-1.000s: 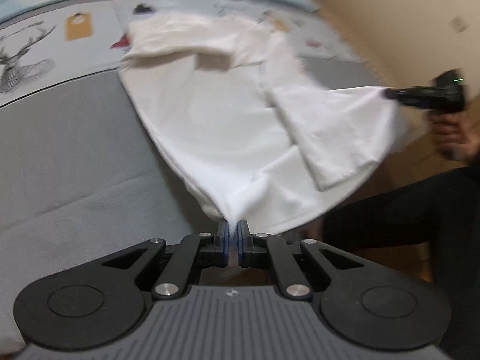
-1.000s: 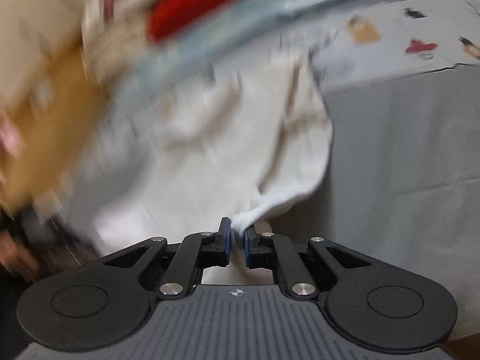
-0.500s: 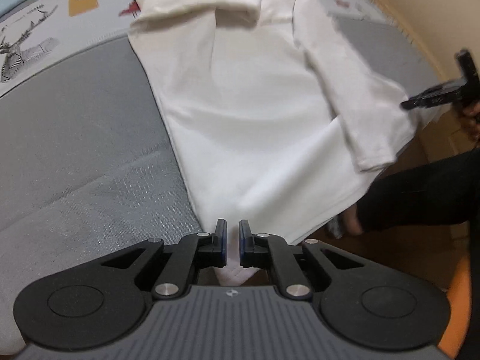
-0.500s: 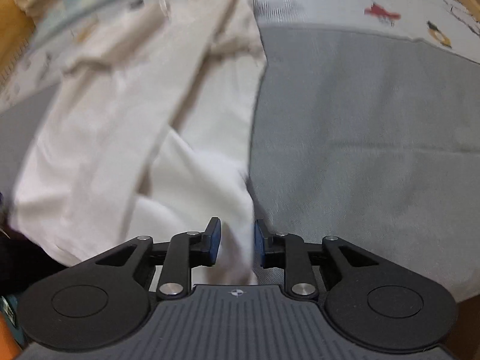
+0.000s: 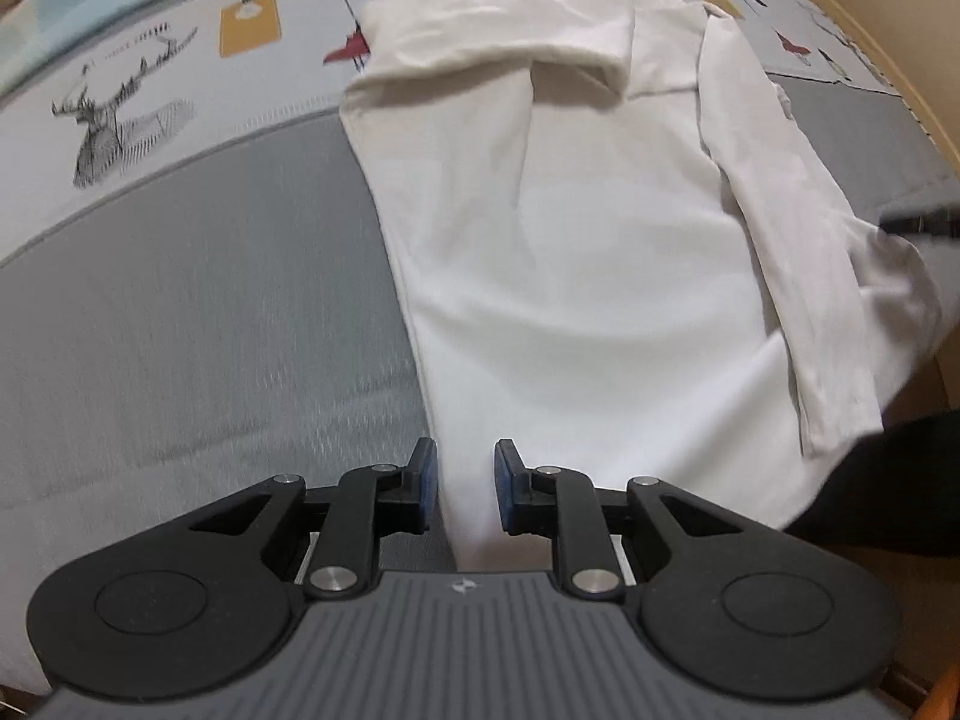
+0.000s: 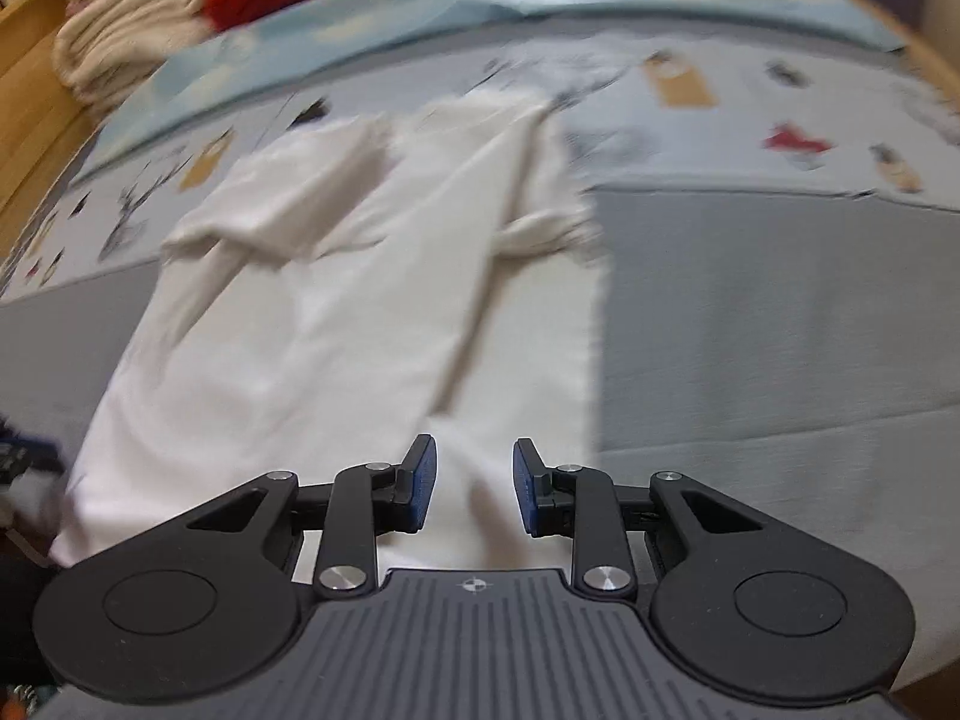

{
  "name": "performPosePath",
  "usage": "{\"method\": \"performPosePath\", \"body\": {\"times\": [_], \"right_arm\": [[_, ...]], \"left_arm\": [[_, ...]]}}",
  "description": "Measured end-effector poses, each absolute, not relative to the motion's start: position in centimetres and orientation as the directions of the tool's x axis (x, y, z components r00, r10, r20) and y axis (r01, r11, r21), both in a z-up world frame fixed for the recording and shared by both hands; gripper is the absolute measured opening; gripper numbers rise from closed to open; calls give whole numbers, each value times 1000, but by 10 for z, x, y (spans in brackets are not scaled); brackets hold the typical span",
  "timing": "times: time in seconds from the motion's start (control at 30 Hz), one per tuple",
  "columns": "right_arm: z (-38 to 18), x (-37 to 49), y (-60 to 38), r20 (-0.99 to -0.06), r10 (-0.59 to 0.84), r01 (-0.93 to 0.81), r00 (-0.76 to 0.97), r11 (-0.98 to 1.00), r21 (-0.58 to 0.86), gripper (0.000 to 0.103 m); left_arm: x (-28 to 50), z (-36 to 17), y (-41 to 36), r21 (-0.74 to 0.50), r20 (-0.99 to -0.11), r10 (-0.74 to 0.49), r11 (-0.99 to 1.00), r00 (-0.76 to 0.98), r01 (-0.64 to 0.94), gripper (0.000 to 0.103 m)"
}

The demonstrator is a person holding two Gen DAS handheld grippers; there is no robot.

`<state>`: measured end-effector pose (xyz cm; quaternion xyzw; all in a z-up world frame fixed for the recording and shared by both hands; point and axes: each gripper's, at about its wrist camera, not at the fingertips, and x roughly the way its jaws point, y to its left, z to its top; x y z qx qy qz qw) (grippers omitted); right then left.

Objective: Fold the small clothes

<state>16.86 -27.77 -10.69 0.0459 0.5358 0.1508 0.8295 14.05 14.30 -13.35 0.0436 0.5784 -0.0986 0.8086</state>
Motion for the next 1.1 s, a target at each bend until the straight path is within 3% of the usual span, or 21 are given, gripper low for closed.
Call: {"method": "performPosePath", "body": {"times": [0.07,0.23,0.27,0.3,0.43,0.5,0.6,0.7,0.77,0.8,0.83,0.87,0.9,0.97,1.1], "right_arm": [[-123,173,-265,-892,363,-210,271,926,313,32],[-157,175,-233,-934,330,-240,133,926,293,33],[-158,173,-229,-933,330,-248,143,924,289,24],[-156,173,-229,-925,345,-255,161,920,299,0],[-124,178,-244,-861,442,-236,251,891,389,1],[-98,186,-262,-853,430,-271,296,894,357,1],[-62,221,-306,-896,279,-275,347,943,187,1],[-30,273,-366,-912,28,-152,409,988,-38,1],[-15,309,-413,-811,-341,108,476,938,-331,4],[-6,318,-435,-714,-510,288,479,860,-421,11],[5,320,-455,-629,-606,456,487,791,-409,16],[12,313,-473,-602,-605,565,521,773,-289,29],[13,302,-486,-609,-557,617,564,775,-137,36],[-10,277,-497,-616,-438,627,655,770,119,35],[-98,253,-484,-694,-260,576,672,773,268,35]], "left_arm": [[147,-132,133,-36,-941,-102,978,321,205,22],[161,-115,110,-36,-919,-105,982,381,183,22],[165,-110,108,-34,-914,-103,983,393,179,22],[167,-105,104,-34,-908,-102,984,406,173,22],[180,-86,94,-42,-878,-110,987,466,154,22],[184,-80,91,-44,-866,-117,986,485,159,22],[191,-75,88,-37,-858,-115,986,501,164,22],[196,-73,85,-40,-854,-119,986,506,163,22],[198,-73,82,-36,-853,-121,984,508,174,22],[199,-73,81,-37,-854,-123,983,506,177,22],[200,-74,79,-38,-855,-126,982,503,183,22],[200,-75,78,-37,-856,-128,981,501,188,22],[201,-77,77,-34,-857,-129,980,498,194,22],[202,-80,74,-29,-861,-128,978,492,204,22],[204,-86,68,-25,-870,-126,977,477,212,22]]}}
